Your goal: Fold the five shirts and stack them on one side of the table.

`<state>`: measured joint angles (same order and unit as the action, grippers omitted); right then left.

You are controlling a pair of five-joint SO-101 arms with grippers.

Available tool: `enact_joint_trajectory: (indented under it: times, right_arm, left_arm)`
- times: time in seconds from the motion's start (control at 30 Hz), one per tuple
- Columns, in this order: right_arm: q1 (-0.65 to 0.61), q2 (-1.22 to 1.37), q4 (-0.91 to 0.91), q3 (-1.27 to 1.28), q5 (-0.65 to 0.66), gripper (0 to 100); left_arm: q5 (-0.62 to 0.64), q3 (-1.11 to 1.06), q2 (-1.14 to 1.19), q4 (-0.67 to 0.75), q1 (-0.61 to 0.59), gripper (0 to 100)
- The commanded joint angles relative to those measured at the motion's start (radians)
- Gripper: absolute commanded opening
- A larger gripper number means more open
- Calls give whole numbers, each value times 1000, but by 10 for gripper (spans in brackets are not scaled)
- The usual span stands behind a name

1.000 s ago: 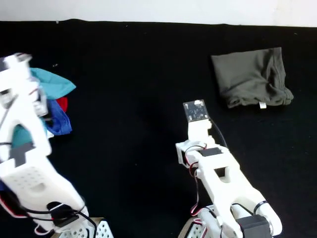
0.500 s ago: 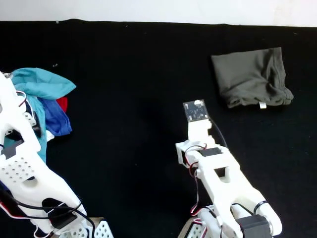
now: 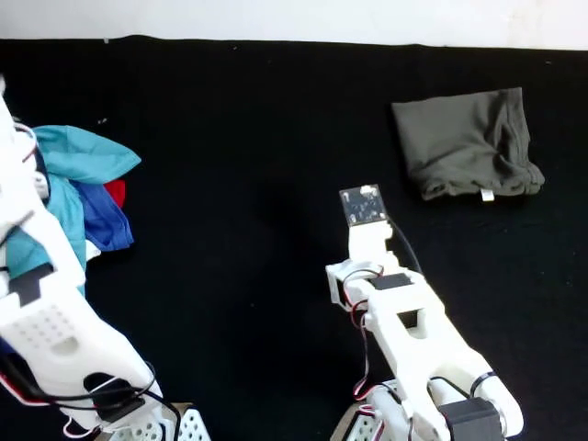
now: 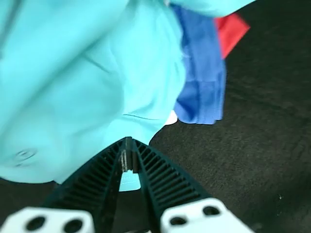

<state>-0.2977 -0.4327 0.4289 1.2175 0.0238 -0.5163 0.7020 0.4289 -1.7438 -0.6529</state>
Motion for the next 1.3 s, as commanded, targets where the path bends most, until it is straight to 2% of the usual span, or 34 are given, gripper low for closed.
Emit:
enact_joint_trajectory:
  times: [0.0, 0.13, 0.37, 0.7, 0.77, 0.87, 0.9, 0.93, 1.0, 1.13, 1.27]
  right_arm:
    - [-1, 5, -16, -5, -2, 183]
    - [-1, 5, -16, -5, -2, 183]
    - [-1, 5, -16, -5, -2, 183]
    - [-1, 5, -16, -5, -2, 183]
    - [-1, 5, -16, -5, -2, 183]
    - [-1, 5, -16, -5, -2, 183]
    - [-1, 5, -16, -5, -2, 183]
    - [-1, 5, -16, -5, -2, 183]
    - [-1, 5, -16, -5, -2, 183]
    - [-1, 5, -16, -5, -2, 183]
    - [-1, 5, -16, -5, -2, 183]
  left_arm:
    - [5, 39, -137, -17, 10, 9]
    - [-77, 38, -128, -17, -64, 39]
    - [-241, 42, -1, -15, -173, 254]
    - [-276, 42, 176, 138, -193, 262]
    - [-276, 42, 183, 157, -194, 232]
    - [-273, 44, 182, 157, -188, 27]
    - [-273, 47, 182, 157, -186, 1]
    - [-273, 59, 182, 153, -186, 30]
    - [-272, 81, 182, 153, -186, 2]
    - [-270, 154, 182, 141, -186, 7]
    - [-270, 300, 182, 23, -159, 7]
